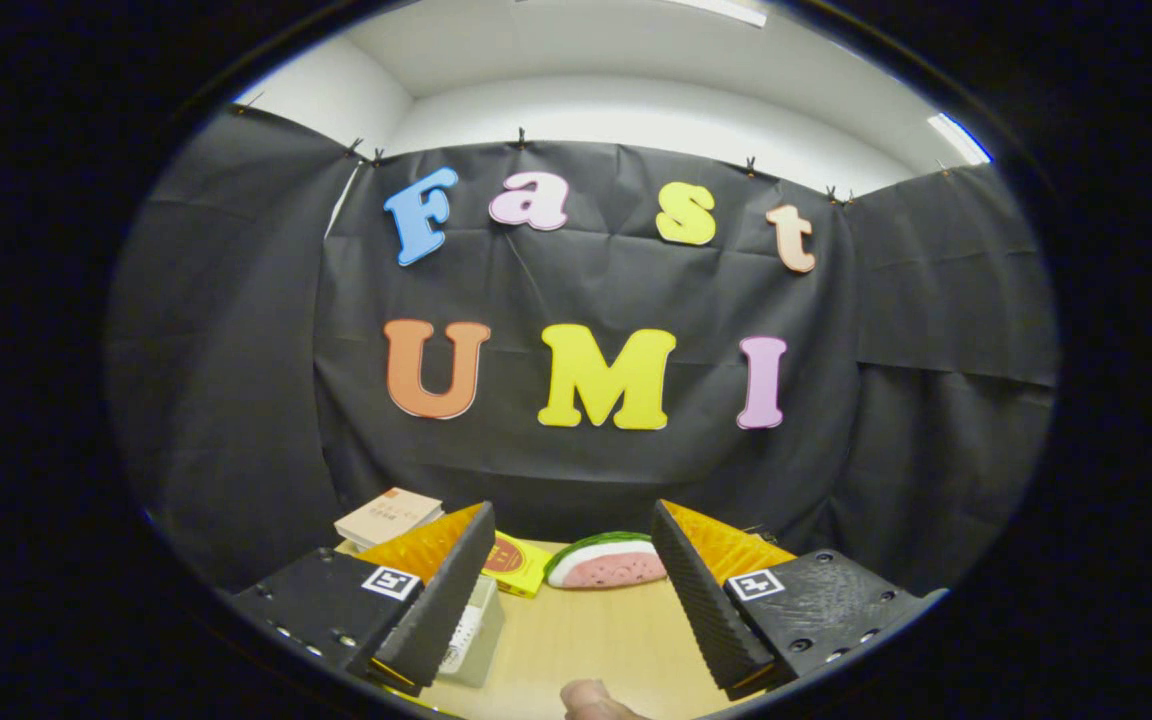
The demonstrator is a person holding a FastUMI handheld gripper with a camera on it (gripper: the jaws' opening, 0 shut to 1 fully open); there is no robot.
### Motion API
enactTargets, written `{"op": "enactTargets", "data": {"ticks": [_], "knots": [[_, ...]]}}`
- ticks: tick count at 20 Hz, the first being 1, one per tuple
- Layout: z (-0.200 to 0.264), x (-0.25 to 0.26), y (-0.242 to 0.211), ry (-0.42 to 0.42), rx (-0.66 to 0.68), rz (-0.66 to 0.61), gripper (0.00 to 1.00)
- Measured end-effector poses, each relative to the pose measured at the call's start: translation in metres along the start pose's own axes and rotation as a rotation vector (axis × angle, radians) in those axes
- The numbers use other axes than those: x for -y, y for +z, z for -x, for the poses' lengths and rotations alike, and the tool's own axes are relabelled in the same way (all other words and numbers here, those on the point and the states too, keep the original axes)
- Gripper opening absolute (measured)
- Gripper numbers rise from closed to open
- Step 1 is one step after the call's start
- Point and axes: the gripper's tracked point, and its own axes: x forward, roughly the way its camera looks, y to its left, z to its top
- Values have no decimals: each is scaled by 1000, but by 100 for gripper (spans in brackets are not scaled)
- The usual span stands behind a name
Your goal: Open the storage box then place both shoes into the box .Put the left shoe in first, then the right shoe, with the right side of both shoes facing outward in a uniform manner.
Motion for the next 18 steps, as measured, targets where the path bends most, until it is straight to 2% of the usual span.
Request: {"op": "enactTargets", "data": {"ticks": [6,18], "knots": [[-2,10,3,-12,6,-43,96],[2,10,3,-14,-7,-37,96]]}}
